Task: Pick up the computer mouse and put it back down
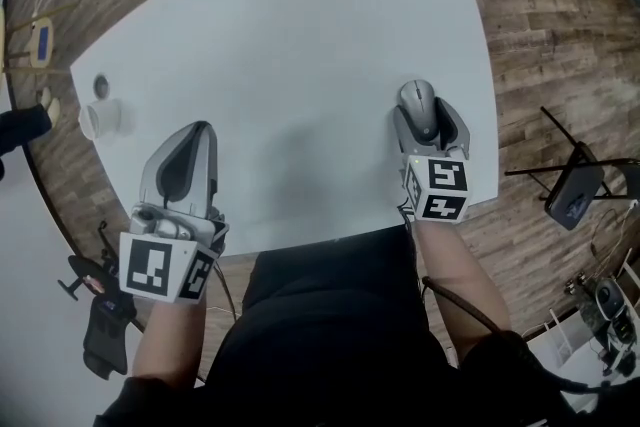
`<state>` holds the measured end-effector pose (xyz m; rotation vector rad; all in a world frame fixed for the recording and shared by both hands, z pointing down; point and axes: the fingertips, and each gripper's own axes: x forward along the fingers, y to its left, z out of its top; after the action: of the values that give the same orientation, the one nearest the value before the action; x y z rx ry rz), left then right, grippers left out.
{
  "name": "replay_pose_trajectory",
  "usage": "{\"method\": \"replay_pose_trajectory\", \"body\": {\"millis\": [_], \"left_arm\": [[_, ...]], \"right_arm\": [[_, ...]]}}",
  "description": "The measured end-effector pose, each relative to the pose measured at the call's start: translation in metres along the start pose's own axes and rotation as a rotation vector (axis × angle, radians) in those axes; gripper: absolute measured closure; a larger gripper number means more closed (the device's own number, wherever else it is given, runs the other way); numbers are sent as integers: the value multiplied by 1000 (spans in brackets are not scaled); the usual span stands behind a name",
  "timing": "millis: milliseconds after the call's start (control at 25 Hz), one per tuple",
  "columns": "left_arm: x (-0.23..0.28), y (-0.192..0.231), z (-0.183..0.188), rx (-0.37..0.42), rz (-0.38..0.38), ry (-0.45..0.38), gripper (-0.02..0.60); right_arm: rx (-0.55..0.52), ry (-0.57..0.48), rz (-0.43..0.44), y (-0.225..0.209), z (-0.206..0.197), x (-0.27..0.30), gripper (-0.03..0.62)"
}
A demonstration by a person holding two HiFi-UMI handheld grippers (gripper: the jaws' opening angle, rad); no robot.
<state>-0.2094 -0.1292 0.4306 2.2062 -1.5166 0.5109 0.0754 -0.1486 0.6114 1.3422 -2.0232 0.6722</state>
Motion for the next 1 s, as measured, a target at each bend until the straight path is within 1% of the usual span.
{"method": "replay_pose_trajectory", "body": {"millis": [200,320,360,480,520,680,840,1000], "left_arm": [[-7,-2,-6,3,-1,-1,577],[-15,4,-10,9,20,-1,577],[-16,4,-13,11,26,1,577],[-21,1,-21,6,30,10,577],[-23,0,-23,-4,29,7,576],[-29,-2,-19,-26,27,-33,577],[-37,1,-19,-42,25,-77,577],[-45,0,-13,-48,30,-134,577]], "right_arm": [[-40,7,-21,1,-2,1,293],[-49,3,-25,2,-2,5,292],[-52,5,-30,0,-3,5,285],[-56,21,-36,-7,-7,2,219],[-60,20,-36,-9,-6,1,215],[-91,-21,-42,-6,4,-9,215],[-117,-62,-38,8,18,-23,215],[-162,-136,6,24,40,-42,217]]}}
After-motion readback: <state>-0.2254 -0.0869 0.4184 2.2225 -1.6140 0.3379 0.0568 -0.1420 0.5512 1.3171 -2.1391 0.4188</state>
